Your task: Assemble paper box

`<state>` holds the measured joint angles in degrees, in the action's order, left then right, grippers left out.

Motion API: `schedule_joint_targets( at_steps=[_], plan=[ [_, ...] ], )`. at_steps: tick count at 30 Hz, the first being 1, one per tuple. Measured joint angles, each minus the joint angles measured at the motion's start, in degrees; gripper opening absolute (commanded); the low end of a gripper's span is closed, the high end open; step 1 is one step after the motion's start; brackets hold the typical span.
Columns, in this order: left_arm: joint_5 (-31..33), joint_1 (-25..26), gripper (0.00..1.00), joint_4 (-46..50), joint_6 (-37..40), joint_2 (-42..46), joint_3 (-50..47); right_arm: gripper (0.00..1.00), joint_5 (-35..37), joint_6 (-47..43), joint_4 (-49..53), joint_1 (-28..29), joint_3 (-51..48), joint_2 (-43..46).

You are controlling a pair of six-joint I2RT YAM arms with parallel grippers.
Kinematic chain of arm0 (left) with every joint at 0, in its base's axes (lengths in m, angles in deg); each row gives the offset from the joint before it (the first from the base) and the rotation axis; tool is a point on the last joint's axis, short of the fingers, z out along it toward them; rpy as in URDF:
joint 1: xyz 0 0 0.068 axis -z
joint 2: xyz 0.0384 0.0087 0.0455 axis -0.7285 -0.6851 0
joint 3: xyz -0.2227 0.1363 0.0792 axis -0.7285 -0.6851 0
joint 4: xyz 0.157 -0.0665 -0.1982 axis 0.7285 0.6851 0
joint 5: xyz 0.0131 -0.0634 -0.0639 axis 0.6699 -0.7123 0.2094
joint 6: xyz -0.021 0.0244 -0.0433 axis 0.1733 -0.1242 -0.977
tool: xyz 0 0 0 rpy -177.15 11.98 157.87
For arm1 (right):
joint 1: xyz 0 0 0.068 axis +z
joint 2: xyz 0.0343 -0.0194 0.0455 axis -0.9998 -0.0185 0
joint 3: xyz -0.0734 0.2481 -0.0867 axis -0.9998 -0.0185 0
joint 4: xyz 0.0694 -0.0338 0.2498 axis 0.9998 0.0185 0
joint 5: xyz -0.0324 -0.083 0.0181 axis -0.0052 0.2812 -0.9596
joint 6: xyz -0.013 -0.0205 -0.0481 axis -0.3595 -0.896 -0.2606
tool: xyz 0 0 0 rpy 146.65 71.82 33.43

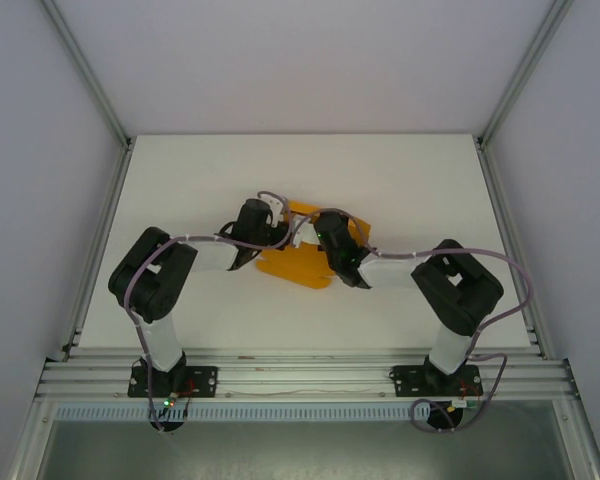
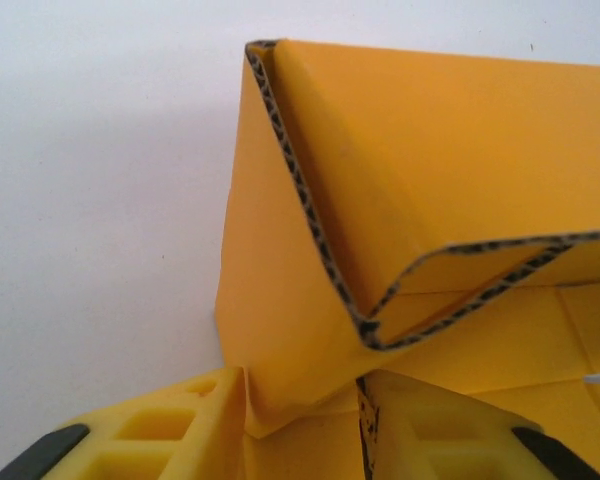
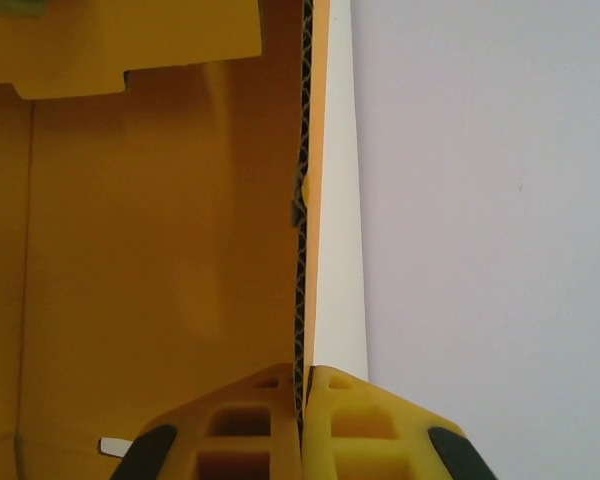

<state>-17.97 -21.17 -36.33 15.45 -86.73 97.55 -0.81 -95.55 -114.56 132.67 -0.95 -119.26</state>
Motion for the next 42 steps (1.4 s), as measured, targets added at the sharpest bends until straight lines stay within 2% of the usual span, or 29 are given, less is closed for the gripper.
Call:
schedule_joint_targets(
  at_steps=[4,13,14,16,29,33,36,42],
  plan=[
    [2.7,0.0,0.22,-1.2,-0.3,0.0,0.0,0.0,-0.5,0.0,0.2,0.2,0.1,0.0],
    [9.4,1.6,0.2,-2.1,-1.9,0.0,-0.4,0.0,-0.9,1.0,0.8,0.3,0.2,0.3],
    [9.8,1.7,0.18,-2.1,-2.0,0.0,-0.4,0.0,-1.0,1.1,1.0,0.3,0.2,0.4],
    [10.6,1.9,0.0,-2.1,-2.2,0.0,-0.4,0.0,-1.4,1.5,1.6,0.3,0.3,0.7],
    [20.8,5.0,0.0,-3.0,-5.9,-1.2,-0.3,0.0,-2.1,2.6,2.1,0.5,0.6,0.7],
    [20.5,5.0,0.24,-5.2,-5.5,-0.9,-2.2,0.0,-2.5,2.6,2.3,0.7,0.6,1.0],
    [19.8,4.2,0.35,-5.1,-5.6,-0.5,-2.9,0.0,-2.7,2.6,2.8,0.9,0.5,1.3],
    [18.7,3.4,0.38,-4.3,-5.4,-0.2,-3.0,0.0,-2.9,2.8,3.3,1.0,0.5,1.6]
  ],
)
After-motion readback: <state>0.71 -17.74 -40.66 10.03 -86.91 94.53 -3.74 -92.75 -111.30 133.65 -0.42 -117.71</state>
